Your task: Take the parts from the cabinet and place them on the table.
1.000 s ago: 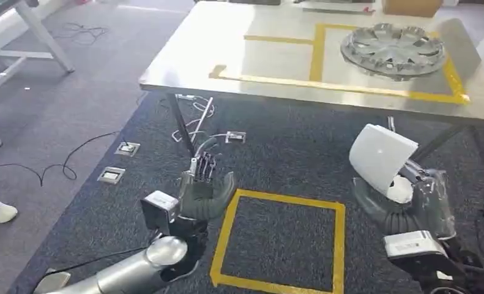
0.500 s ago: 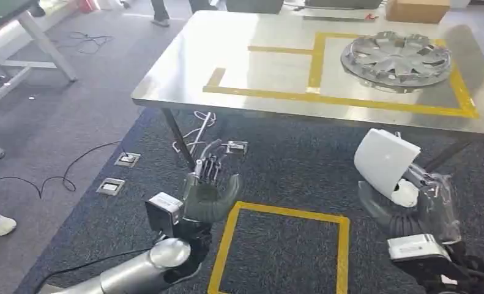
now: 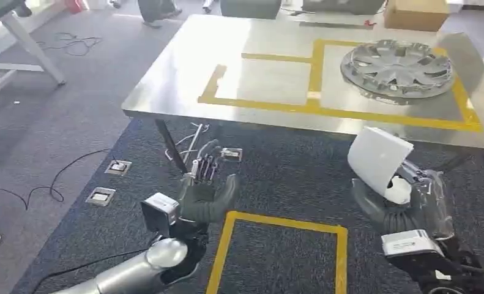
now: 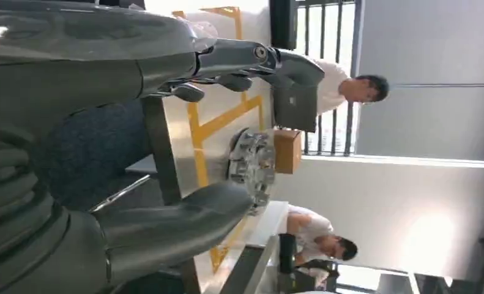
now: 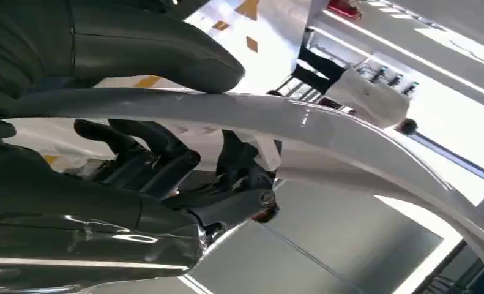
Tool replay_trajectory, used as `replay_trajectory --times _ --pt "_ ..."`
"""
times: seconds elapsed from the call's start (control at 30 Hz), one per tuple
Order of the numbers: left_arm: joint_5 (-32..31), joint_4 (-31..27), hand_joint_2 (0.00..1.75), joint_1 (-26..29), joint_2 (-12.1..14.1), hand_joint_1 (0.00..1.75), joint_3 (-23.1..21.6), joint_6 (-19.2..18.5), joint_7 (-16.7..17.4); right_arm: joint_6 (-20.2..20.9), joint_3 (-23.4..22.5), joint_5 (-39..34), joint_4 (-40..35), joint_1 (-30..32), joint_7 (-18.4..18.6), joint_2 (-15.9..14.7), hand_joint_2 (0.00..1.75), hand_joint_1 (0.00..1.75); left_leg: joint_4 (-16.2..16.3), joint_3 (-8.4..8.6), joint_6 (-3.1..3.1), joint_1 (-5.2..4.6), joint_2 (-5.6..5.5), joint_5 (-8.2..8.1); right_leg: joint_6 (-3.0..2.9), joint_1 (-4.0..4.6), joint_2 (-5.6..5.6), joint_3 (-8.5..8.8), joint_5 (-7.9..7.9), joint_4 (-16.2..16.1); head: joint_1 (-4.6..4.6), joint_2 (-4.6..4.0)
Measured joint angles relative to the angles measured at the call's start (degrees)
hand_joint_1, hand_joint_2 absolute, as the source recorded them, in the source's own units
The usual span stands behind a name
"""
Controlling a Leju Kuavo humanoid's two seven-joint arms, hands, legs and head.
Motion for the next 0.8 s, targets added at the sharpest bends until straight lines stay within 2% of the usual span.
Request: replay_trajectory --times 0.07,0.1,0.13,0.17,0.2,0.27,0.3,0.33,0.37,0.4,0.43,0.47,0.5,0.57,0.6,0.63,0.67,0.7,0.73,0.77,0.8 --pt "0.0 0.0 1.75 0.0 0.0 0.0 0.0 0.0 0.0 0.02 0.06 0.0 0.0 0.03 0.02 0.06 1.75 1.75 0.01 0.75 0.16 -0.01 0.0 -0.81 0.42 -0.18 -0.02 -5.85 -3.56 9.81 0.26 0.0" --pt "0.02 0.0 1.75 0.06 0.0 0.0 0.0 0.0 0.04 0.09 0.11 0.0 0.02 0.12 0.02 0.04 1.75 1.75 0.02 1.26 0.17 -0.01 -0.01 -1.29 0.53 -0.2 -0.02 -8.21 -5.33 13.12 0.26 0.0" --pt "0.0 0.0 1.75 0.13 0.0 0.0 0.0 0.0 0.04 0.09 0.07 0.0 0.07 0.19 0.11 0.07 1.75 1.75 0.02 1.9 0.15 -0.01 -0.07 -1.77 0.65 -0.22 -0.03 -9.43 -5.61 13.95 0.33 0.0" --pt "0.0 0.0 1.75 0.19 0.0 0.0 0.0 0.0 0.07 0.15 0.07 0.0 0.07 0.19 0.09 0.05 1.75 1.75 0.02 2.62 0.11 0.0 -0.16 -2.29 0.58 -0.24 -0.06 -9.46 -4.33 12.39 0.37 0.0" --pt "0.0 0.0 1.75 0.19 0.0 0.0 0.0 0.0 0.07 0.15 0.07 0.0 0.07 0.17 0.11 0.07 1.75 1.75 0.02 3.55 0.0 0.0 -0.24 -2.88 0.47 -0.23 -0.08 -8.52 -1.45 8.43 0.41 0.0" --pt "-0.07 0.0 1.75 0.17 0.0 0.0 0.0 0.0 0.13 0.24 0.07 0.0 0.07 0.16 0.11 0.07 1.75 1.75 -0.01 5.37 -0.38 0.0 -0.23 -4.21 0.02 -0.19 -0.09 -5.4 6.79 -2.08 0.52 0.0" --pt "-0.09 0.02 1.75 0.06 0.02 0.0 0.0 0.0 0.26 0.26 0.07 0.0 0.09 0.26 0.13 0.07 1.75 1.75 0.24 5.92 -0.72 -0.24 -0.24 -4.68 -0.1 0.09 -0.03 -5.37 6.95 -3.78 0.63 0.0" --pt "-0.13 -0.02 1.75 0.04 0.02 0.0 0.0 0.0 0.37 0.42 0.18 -0.04 0.11 -0.06 0.2 0.07 1.75 1.75 0.23 5.51 -1.06 -0.34 -0.42 -4.96 -0.6 0.29 -0.42 -4.85 4.94 -4.83 1.03 0.0" --pt "-0.11 -0.02 1.75 0.04 0.02 0.0 0.0 0.0 0.44 0.42 0.13 -0.09 0.11 0.0 0.35 0.07 1.75 1.75 0.14 5.53 -1.43 -0.33 -0.36 -5.3 -1.09 0.33 -0.35 -4.17 6.23 -4.51 0.72 0.0" --pt "-0.17 -0.04 1.75 0.11 0.04 0.0 0.0 0.0 0.44 0.42 0.11 -0.2 0.11 -0.03 0.48 0.07 1.75 1.75 0.78 5.88 -1.63 -0.41 -0.34 -5.18 -1.59 0.25 -0.39 -4.36 5.88 -4.76 0.65 0.0" --pt "-0.22 -0.04 1.75 -0.09 0.04 0.0 0.02 0.02 0.44 0.44 0.13 -0.2 0.11 -0.06 0.48 0.07 1.75 1.75 0.59 6.16 -1.95 -0.46 -0.29 -5.47 -1.94 0.15 -0.23 -3.5 6.09 -4.81 0.61 0.0" --pt "-0.26 -0.06 1.75 -0.1 0.07 0.0 0.02 0.02 0.42 0.44 0.07 -0.2 0.13 -0.08 0.52 0.07 1.75 1.75 1.8 5.66 -2.21 -0.18 -0.13 -5.92 -2.08 -0.04 -0.22 -2.95 6.08 -5.16 0.74 0.0" --pt "-0.39 -0.07 1.75 -0.21 0.07 0.0 0.04 0.02 0.42 0.39 0.07 -0.2 0.13 -0.15 0.5 0.09 1.75 1.75 4.77 4.07 -2.49 -0.19 -0.01 -6.44 -2.39 -0.05 -0.2 -2.66 5.86 -5.22 0.5 0.0" --pt "-0.42 -0.04 1.75 -0.11 0.09 0.0 0.04 0.0 0.44 0.42 0.13 -0.26 0.17 -0.11 0.44 0.15 1.75 1.75 14.02 -1.99 -3.16 -0.08 0.0 -9.5 -2.7 -0.02 -0.19 -2.41 5.28 -5.22 0.02 0.0" --pt "-0.42 -0.04 1.75 0.1 0.09 0.0 0.04 0.0 0.44 0.39 0.13 -0.31 0.28 -0.06 0.37 0.15 1.75 1.75 17.91 -5.02 -3.28 -0.07 0.01 -11.21 -2.74 0.01 -0.18 -2.19 4.94 -5.22 0.0 0.0" --pt "-0.42 -0.02 1.75 0.26 0.13 0.0 0.04 0.0 0.44 0.39 0.13 -0.37 0.44 0.0 0.35 0.15 1.75 1.75 19.59 -6.99 -3.23 -0.09 0.01 -11.39 -2.76 0.03 -0.16 -1.8 4.58 -5.22 -0.11 0.0" --pt "-0.42 -0.02 1.75 0.33 0.18 0.0 0.04 0.0 0.44 0.39 0.13 -0.37 0.5 0.09 0.28 0.15 1.75 1.75 18.35 -7.35 -2.98 -0.13 0.01 -9.67 -2.73 0.07 -0.09 -1.21 4.14 -5.22 -0.24 0.0" --pt "-0.42 -0.02 1.75 0.31 0.2 0.0 0.04 0.0 0.44 0.39 0.13 -0.37 0.52 0.11 0.17 0.15 1.75 1.75 14.78 -6.42 -2.81 -0.15 0.01 -6.71 -2.71 0.14 -0.07 -0.57 3.65 -5.22 -0.37 0.0" --pt "-0.44 -0.02 1.75 0.28 0.2 0.0 0.04 0.0 0.44 0.39 0.13 -0.37 0.55 0.11 0.13 0.15 1.75 1.75 9.57 -4.56 -2.37 -0.2 0.01 -3.1 -2.65 0.22 -0.07 0.18 3.17 -5.23 -0.52 0.0" --pt "-0.46 -0.02 1.75 0.28 0.2 0.0 0.04 0.0 0.44 0.37 0.13 -0.37 0.55 0.1 0.07 0.15 1.75 1.75 3.36 -2.16 -1.68 -0.42 0.01 0.8 -2.56 0.34 -0.08 0.97 2.58 -5.27 -0.61 0.0" --pt "-0.46 0.0 1.75 0.28 0.22 0.0 0.04 -0.02 0.44 0.33 0.13 -0.37 0.61 0.11 -0.09 0.15 1.75 1.75 1.27 -1.2 -1.23 -0.7 0.11 0.46 -2.4 0.29 -0.07 0.98 2.22 -5.39 -0.33 0.0"
